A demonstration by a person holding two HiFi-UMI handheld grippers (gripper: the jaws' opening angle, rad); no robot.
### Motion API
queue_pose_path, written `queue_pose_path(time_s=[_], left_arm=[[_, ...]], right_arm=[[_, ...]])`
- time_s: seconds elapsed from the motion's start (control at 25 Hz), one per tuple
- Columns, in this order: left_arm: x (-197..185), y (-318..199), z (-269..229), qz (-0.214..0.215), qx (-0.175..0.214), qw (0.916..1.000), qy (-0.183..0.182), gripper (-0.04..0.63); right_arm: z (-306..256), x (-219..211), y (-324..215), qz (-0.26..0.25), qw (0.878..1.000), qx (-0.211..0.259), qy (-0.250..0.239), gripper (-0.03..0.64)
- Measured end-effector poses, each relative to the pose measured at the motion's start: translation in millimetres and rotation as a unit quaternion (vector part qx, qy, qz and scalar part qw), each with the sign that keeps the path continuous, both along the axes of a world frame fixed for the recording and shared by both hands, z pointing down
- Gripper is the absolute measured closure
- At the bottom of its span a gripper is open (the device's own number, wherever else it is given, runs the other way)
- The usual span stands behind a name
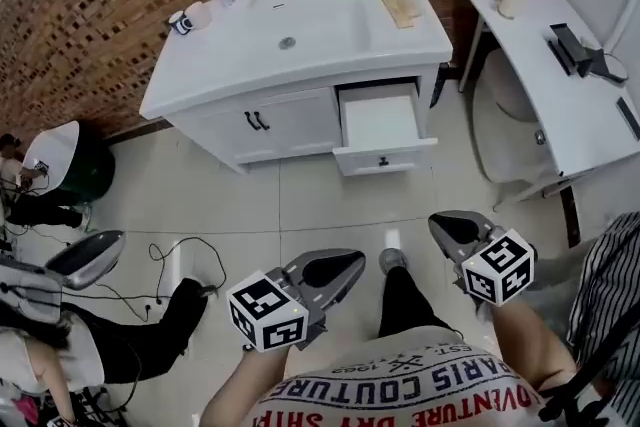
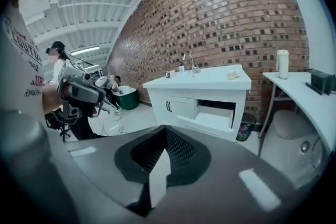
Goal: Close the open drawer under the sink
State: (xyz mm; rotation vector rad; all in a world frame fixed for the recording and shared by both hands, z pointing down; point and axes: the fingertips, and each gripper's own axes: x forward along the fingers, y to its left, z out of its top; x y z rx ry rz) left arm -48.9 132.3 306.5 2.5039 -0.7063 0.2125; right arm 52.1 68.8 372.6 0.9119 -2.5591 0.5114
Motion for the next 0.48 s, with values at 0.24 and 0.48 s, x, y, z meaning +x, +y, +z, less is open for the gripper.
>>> queue_pose_path(time_s=[0.24,0.48], left_arm=[[4,-99,46,0.004,-0.056,0.9984,-0.004,0.612],[8,-164,98,0.006,-0.103,0.9946,-0.007,0.613]], right_arm=[[95,15,-88,0.026,0.996,-0.073,0.036,0.609],[174,27,-150,0.073,0.987,-0.137,0.03,0.609]])
